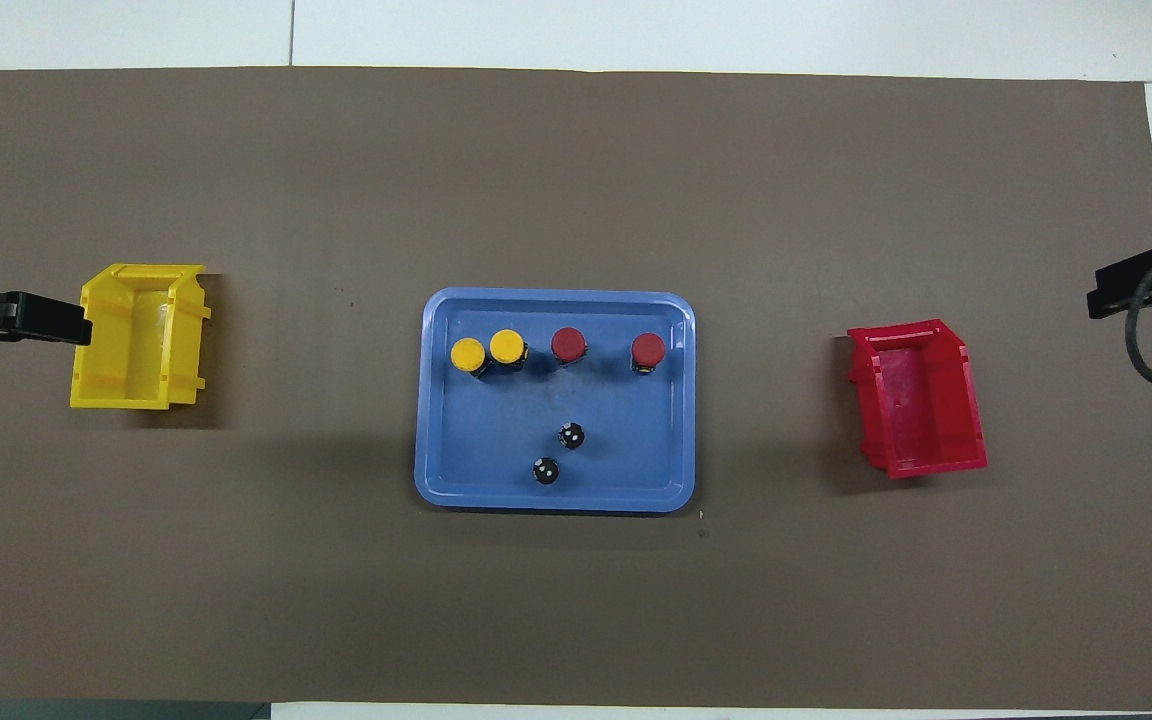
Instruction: Sort red and yellow buttons by color
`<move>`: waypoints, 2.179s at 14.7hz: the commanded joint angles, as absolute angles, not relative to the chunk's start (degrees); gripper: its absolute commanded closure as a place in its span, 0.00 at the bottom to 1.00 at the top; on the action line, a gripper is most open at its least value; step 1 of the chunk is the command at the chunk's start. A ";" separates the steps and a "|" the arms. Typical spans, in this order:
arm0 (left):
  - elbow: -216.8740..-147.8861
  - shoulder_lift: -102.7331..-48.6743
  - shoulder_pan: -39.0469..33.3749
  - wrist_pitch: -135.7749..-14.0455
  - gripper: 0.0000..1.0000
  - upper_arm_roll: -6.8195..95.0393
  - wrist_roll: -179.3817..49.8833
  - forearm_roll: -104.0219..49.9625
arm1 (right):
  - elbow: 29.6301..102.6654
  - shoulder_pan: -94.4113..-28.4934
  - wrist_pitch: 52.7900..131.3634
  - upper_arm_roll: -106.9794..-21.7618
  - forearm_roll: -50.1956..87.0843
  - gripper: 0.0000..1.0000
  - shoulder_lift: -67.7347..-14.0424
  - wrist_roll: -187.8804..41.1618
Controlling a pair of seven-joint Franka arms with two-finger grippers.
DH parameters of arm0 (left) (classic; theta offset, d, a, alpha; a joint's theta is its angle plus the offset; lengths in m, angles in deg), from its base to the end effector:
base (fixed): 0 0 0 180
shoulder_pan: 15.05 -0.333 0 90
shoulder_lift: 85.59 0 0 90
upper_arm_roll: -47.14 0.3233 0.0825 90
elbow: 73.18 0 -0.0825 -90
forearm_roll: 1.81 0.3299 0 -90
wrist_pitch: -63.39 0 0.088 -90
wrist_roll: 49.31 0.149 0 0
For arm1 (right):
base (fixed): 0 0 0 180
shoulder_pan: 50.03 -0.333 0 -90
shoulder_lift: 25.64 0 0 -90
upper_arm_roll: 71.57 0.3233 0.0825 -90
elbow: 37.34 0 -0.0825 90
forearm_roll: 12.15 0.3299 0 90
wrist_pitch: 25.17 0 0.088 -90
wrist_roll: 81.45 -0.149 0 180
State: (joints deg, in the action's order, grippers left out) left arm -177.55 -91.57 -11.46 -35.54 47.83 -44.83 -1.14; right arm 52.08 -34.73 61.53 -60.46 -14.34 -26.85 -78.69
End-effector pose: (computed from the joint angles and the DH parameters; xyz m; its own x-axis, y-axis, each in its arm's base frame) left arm 0.4757 -0.0223 0.5485 0.9914 -0.1303 0.0086 -0.1302 -0.9914 -0.0110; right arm 0.4957 -0.0432 0.5790 0.9972 -0.0268 -0.0697 -0.0247 -0.9992 0.0308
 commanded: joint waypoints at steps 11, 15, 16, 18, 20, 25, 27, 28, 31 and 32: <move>-176.81 -91.30 -11.10 -39.80 0.00 48.02 -44.56 -0.22 | 53.71 -34.29 61.84 -60.15 -13.02 0.00 -25.37 -77.58; -170.58 -88.23 -12.24 -37.70 0.00 48.19 -44.73 -0.57 | 51.26 -40.59 64.21 -58.83 -11.61 0.00 -27.21 -81.06; -169.26 -87.70 -12.59 -37.25 0.00 48.19 -44.74 -0.40 | 50.73 -46.10 64.65 -58.83 -11.79 0.00 -28.35 -89.36; -164.26 -86.21 -12.59 -32.88 0.00 48.11 -44.82 -0.05 | 46.80 -54.47 66.67 -58.74 -12.32 0.00 -34.65 -99.25; -161.35 -86.12 -12.68 -30.93 0.00 48.10 -44.82 -0.22 | 44.05 -60.99 73.31 -58.74 -12.84 0.00 -40.64 -107.94; -161.34 -86.20 -12.85 -31.18 0.00 48.10 -44.65 0.04 | 52.28 -67.52 88.45 -58.74 -16.88 0.00 -45.58 -112.82; -161.60 -86.29 -13.47 -31.10 0.00 48.10 -44.21 0.04 | 57.55 -67.69 93.19 -58.74 -17.50 0.00 -45.67 -112.82; -161.69 -86.38 -13.47 -30.14 0.00 48.10 -44.12 0.04 | 60.19 -67.61 95.83 -58.74 -18.03 0.00 -45.50 -112.82; -161.25 -86.73 -13.38 -21.37 0.00 48.10 -44.03 0.22 | 64.16 -67.61 97.61 -58.74 -18.21 0.00 -45.59 -112.91; -161.42 -86.99 -13.47 -20.47 0.00 48.10 -44.03 0.13 | 64.96 -67.52 97.87 -58.74 -18.21 0.03 -45.33 -113.08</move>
